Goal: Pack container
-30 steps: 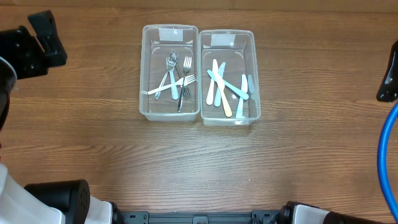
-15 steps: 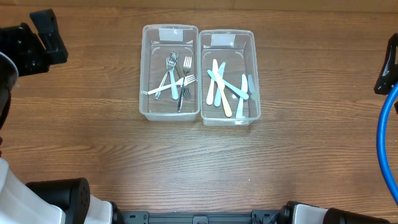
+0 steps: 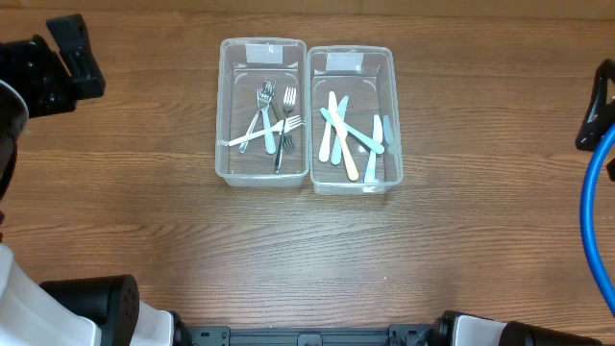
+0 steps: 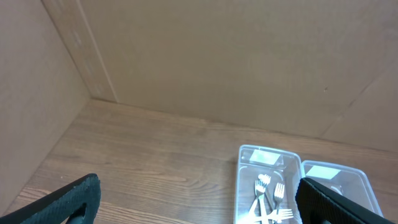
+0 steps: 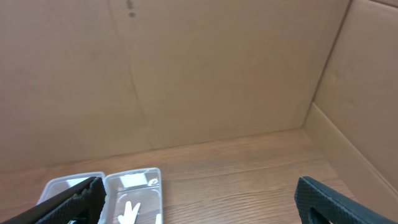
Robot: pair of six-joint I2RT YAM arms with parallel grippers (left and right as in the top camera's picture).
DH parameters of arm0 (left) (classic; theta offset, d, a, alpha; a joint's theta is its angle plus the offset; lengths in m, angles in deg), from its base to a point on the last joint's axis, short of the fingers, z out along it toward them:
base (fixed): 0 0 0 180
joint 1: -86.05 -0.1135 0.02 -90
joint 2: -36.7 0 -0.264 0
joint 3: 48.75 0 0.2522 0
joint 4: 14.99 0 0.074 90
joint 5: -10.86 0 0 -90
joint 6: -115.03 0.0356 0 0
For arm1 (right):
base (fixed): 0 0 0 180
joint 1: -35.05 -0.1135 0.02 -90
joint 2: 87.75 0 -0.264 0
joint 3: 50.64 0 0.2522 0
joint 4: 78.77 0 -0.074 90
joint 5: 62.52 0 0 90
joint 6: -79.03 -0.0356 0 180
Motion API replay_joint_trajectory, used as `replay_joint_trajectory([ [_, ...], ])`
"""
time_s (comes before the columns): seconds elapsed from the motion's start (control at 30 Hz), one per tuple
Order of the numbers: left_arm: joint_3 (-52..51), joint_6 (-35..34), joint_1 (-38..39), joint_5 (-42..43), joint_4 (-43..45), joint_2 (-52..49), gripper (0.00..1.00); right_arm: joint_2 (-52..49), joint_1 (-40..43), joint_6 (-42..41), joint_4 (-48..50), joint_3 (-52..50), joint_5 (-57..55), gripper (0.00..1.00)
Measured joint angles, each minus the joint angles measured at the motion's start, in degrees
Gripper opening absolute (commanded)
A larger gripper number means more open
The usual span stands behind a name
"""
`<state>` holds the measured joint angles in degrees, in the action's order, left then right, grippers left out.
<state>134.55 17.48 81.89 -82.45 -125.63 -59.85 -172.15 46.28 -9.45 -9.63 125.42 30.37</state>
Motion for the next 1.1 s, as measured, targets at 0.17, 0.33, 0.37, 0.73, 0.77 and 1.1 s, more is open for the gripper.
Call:
replay_joint_trajectory([
  [0.17, 0.00, 0.00, 0.00, 0.00, 0.00, 0.00, 1.00, -0.04, 0.00, 0.00, 0.02, 0.00, -1.68, 1.00],
  [0.33, 0.00, 0.00, 0.00, 0.00, 0.00, 0.00, 1.00, -0.20, 0.00, -0.02, 0.00, -0.20, -1.86, 1.00],
  [0.37, 0.00, 0.00, 0.00, 0.00, 0.00, 0.00, 1.00, 0.04, 0.00, -0.04, 0.17, -0.66, -1.86, 1.00],
  [0.73, 0.00, 0.02, 0.00, -0.02, 0.00, 0.00, 1.00, 17.33, 0.00, 0.00, 23.63, -36.89, -1.77, 1.00],
  [0.77, 0.00, 0.00, 0.00, 0.00, -0.02, 0.00, 1.00, 19.91, 0.00, 0.02, 25.53, -42.27, -1.51, 1.00],
  [1.1, -0.04, 0.00, 0.00, -0.24, -0.04, 0.00, 1.00, 42.18, 0.00, 0.00, 45.13, -92.94, 6.19, 1.00],
])
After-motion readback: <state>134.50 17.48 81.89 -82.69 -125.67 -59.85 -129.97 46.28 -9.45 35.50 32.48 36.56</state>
